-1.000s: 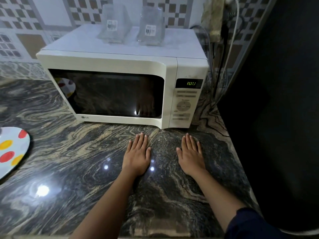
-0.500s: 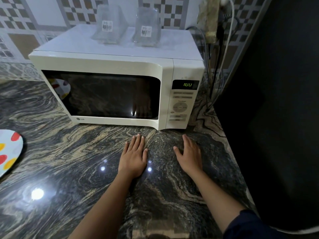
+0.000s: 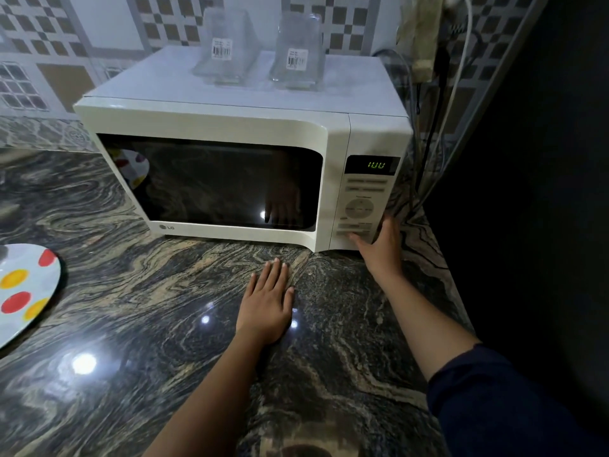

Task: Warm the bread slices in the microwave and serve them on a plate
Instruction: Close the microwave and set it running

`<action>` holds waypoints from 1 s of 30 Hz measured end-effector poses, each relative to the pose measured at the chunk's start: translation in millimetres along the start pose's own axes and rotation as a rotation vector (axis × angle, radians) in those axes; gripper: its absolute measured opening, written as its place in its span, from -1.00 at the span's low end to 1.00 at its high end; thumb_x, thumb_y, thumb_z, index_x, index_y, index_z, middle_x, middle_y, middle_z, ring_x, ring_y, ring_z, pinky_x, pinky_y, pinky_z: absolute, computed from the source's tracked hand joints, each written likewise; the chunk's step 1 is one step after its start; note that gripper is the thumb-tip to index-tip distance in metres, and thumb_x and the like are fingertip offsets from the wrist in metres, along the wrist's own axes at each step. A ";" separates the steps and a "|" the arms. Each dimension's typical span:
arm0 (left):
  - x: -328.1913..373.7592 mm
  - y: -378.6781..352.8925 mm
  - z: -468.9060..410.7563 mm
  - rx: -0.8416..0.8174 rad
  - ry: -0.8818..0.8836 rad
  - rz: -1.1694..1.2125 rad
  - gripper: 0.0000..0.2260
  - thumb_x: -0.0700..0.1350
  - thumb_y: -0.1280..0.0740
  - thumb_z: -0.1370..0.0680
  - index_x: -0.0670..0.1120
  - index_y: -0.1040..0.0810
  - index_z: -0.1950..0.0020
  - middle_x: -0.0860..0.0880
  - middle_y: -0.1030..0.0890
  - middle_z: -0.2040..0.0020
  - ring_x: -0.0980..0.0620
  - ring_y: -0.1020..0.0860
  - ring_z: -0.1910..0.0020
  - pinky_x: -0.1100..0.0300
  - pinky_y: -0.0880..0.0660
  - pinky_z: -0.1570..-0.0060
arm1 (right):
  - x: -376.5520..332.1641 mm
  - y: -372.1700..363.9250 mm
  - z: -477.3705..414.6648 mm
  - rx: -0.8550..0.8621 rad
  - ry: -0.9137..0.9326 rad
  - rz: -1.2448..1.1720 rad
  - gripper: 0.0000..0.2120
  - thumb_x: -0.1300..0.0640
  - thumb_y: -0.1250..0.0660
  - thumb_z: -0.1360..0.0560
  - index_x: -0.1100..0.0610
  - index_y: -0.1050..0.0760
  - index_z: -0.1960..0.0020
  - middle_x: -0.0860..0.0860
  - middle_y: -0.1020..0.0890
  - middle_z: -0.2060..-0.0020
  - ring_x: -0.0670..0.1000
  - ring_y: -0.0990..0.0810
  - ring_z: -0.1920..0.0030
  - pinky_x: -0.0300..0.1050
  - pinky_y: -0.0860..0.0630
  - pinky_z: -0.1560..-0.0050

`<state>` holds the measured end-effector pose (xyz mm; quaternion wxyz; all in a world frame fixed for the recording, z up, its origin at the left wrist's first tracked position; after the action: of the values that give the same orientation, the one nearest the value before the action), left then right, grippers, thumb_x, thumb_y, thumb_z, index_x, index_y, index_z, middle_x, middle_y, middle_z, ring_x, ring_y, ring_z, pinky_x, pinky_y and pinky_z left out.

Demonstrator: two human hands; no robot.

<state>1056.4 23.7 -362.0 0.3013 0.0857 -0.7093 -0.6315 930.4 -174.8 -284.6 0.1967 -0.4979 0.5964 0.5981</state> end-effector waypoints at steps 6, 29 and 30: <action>-1.3 -0.9 0.2 -0.007 0.003 0.000 -0.44 0.13 0.20 -0.55 0.01 0.12 -0.54 0.05 0.12 -0.56 0.17 0.27 -0.47 0.13 0.27 -0.48 | 2.7 2.3 -2.0 0.058 -0.029 -0.009 -0.31 0.12 -0.52 -0.34 0.21 -0.31 -0.37 0.14 -0.40 -0.30 0.11 -0.38 -0.31 -0.12 -0.34 -0.22; 10.7 33.8 -22.5 -0.167 0.085 0.234 -0.62 -0.03 -0.15 -0.60 -0.16 -0.37 -0.38 -0.16 -0.37 -0.42 -0.08 -0.35 -0.38 0.16 -0.26 -0.32 | -89.0 74.0 -39.8 -0.246 0.009 0.167 -0.57 0.13 -0.45 -0.41 0.20 -0.43 -0.22 0.14 -0.56 -0.16 0.12 -0.54 -0.15 -0.05 -0.49 -0.13; 17.3 48.9 -27.1 -0.125 0.097 0.309 -0.66 -0.05 -0.18 -0.59 -0.17 -0.44 -0.31 -0.17 -0.47 -0.33 -0.10 -0.43 -0.30 0.17 -0.33 -0.23 | -105.2 83.7 -42.3 -0.198 0.062 0.183 -0.57 0.15 -0.44 -0.41 0.20 -0.42 -0.21 0.15 -0.55 -0.15 0.12 -0.52 -0.15 -0.08 -0.46 -0.11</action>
<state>1069.6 1.3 -309.6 0.4335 -0.0131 -0.6579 -0.6158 921.1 -193.3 -145.1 0.0727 -0.4765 0.5830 0.6541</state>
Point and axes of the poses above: each hand's wrist, its own z-axis away from the middle knuckle, its own y-axis out of the back of the hand, x = y × z, the point moved 8 cm from there along -z, towards the middle knuckle
